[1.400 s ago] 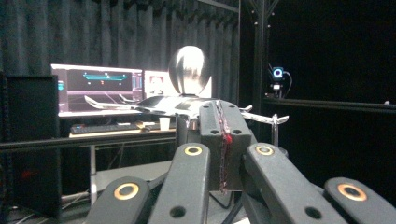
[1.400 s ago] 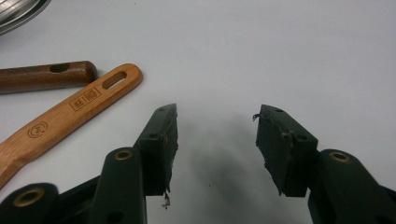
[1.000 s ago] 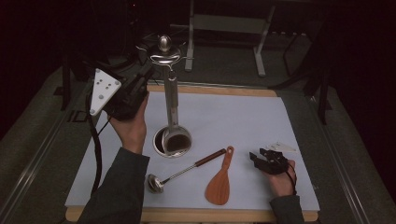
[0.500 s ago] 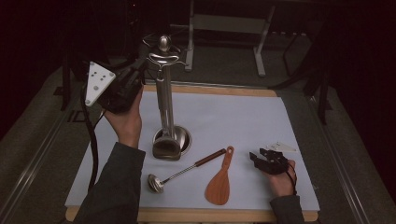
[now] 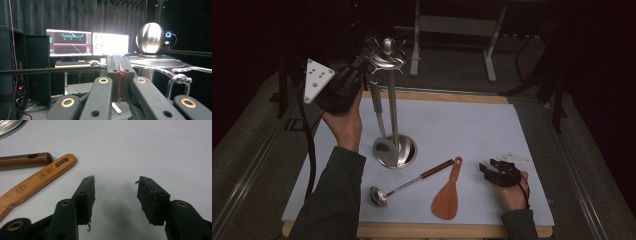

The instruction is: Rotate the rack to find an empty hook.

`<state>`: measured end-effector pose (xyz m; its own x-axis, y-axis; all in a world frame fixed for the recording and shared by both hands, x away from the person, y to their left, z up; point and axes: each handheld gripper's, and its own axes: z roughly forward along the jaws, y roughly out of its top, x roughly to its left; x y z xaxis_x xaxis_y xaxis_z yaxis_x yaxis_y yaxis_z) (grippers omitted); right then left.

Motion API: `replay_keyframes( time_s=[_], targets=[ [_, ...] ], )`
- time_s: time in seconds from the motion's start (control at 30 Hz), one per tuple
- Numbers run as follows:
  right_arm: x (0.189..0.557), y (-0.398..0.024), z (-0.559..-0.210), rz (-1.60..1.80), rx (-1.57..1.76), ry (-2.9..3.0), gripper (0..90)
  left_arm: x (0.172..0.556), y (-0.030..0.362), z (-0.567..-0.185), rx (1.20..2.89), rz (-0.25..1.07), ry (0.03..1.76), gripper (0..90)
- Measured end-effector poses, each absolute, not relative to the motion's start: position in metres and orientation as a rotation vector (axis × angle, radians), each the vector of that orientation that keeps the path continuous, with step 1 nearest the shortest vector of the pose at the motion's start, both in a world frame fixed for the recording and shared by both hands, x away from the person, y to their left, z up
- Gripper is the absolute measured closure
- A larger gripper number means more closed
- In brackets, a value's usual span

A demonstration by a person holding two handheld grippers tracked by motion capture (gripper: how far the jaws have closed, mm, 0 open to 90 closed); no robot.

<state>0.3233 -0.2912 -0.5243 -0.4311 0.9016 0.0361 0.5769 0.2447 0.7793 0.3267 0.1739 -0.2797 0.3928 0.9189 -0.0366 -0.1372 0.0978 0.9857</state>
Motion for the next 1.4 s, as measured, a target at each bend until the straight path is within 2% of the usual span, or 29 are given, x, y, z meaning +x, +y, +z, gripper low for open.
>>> replay_keyframes(
  time_s=[0.43, 0.9, 1.4],
  targets=[
    [0.324, -0.292, -0.525, 1.036, 1.355, 2.103, 48.2, 0.335, 0.173, -0.276, 1.22, 0.926, 0.856, 90.0],
    [0.324, -0.292, -0.526, 1.03, 1.349, 2.11, 48.2, 0.329, 0.18, -0.277, 1.269, 0.914, 0.844, 90.0],
    [0.323, -0.291, -0.526, 1.017, 1.34, 2.124, 48.2, 0.316, 0.204, -0.307, 1.393, 0.889, 0.88, 89.9]
  ],
)
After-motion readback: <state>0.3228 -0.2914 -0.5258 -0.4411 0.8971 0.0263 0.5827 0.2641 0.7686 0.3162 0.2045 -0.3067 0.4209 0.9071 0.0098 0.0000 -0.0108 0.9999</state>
